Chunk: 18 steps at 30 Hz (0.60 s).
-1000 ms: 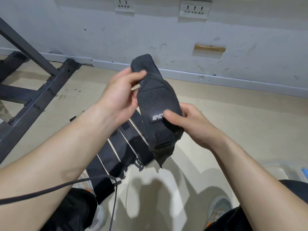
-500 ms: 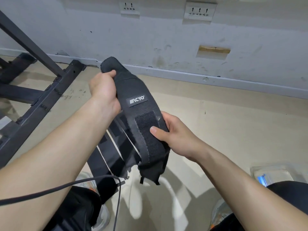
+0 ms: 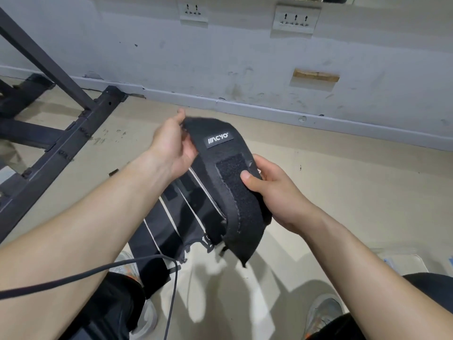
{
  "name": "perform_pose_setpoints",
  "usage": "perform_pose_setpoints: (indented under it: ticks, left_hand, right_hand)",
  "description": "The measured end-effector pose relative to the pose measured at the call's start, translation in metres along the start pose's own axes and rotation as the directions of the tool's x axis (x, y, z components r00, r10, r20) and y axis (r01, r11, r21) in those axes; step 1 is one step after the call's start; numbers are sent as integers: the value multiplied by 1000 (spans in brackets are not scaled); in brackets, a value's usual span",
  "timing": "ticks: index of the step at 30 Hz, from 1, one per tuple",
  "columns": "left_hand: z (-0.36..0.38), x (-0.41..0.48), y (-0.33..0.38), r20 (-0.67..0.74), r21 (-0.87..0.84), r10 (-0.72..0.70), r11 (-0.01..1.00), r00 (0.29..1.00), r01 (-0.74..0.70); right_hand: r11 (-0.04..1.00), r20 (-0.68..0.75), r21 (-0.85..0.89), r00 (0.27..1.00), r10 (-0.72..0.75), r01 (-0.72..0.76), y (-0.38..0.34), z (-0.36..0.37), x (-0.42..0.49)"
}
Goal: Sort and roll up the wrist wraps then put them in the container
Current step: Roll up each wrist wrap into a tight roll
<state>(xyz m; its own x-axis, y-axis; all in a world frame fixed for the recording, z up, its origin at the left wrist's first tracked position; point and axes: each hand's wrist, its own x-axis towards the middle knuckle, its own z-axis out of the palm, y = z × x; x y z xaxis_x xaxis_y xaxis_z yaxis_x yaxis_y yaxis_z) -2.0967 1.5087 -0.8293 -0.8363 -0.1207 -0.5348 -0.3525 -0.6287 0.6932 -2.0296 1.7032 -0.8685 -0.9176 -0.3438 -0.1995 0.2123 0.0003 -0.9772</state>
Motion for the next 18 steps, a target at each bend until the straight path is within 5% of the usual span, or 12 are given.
perform_pose_setpoints:
  ticks: [4,8,15,18]
  left_hand:
    - [3,-19,-19,31,265,-192,948,981,177]
    - [1,-26,-47,103,596,-289,784,952,174]
    - [-22,-34,-91,525,808,-313,475,791,-348]
    - [-25,-32,-98,514,798,-253,493,820,-348]
  right_hand:
    - [988,-99,155,995,0,15,-7,-5,2]
    - [949,-270,314,957,102,-13,-13,-18,7]
    - [857,-474,514,829,296,-11,-19,-42,12]
    - [799,-507,600,789,346,34,-21,-49,13]
